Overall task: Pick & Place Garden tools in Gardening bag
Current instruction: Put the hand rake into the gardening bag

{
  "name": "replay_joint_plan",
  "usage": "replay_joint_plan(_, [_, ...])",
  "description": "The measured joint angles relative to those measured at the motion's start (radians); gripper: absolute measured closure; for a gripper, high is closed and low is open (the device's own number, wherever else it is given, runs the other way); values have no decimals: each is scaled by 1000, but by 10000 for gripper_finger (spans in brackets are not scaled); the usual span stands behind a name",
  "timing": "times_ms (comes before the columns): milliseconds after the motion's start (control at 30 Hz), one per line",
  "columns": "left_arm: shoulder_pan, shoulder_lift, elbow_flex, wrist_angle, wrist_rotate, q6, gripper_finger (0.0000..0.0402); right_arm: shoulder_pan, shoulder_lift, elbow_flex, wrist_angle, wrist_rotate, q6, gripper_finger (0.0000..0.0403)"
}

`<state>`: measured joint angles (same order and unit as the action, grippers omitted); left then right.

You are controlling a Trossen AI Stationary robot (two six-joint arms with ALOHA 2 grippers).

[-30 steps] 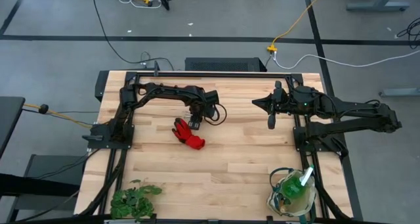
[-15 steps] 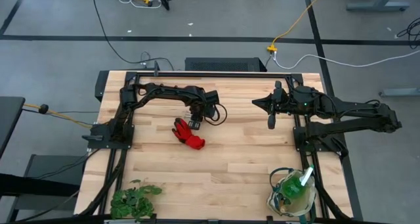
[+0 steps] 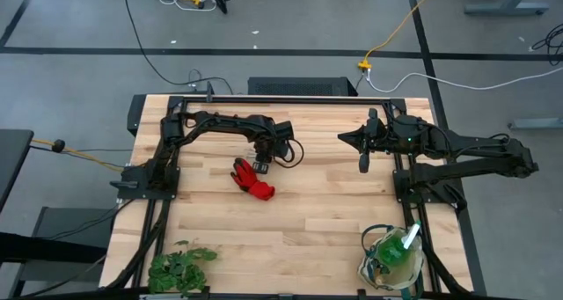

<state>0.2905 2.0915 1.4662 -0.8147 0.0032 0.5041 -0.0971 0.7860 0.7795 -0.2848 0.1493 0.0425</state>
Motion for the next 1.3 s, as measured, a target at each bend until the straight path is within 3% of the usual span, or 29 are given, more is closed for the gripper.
replay_joint_plan(733, [-6, -186, 0, -117, 8, -79, 323, 0, 0, 0, 1, -8, 0, 403])
replay_joint_plan(1300, [-42, -457, 0, -155, 29, -158, 324, 0, 0, 0, 6, -9, 0, 403])
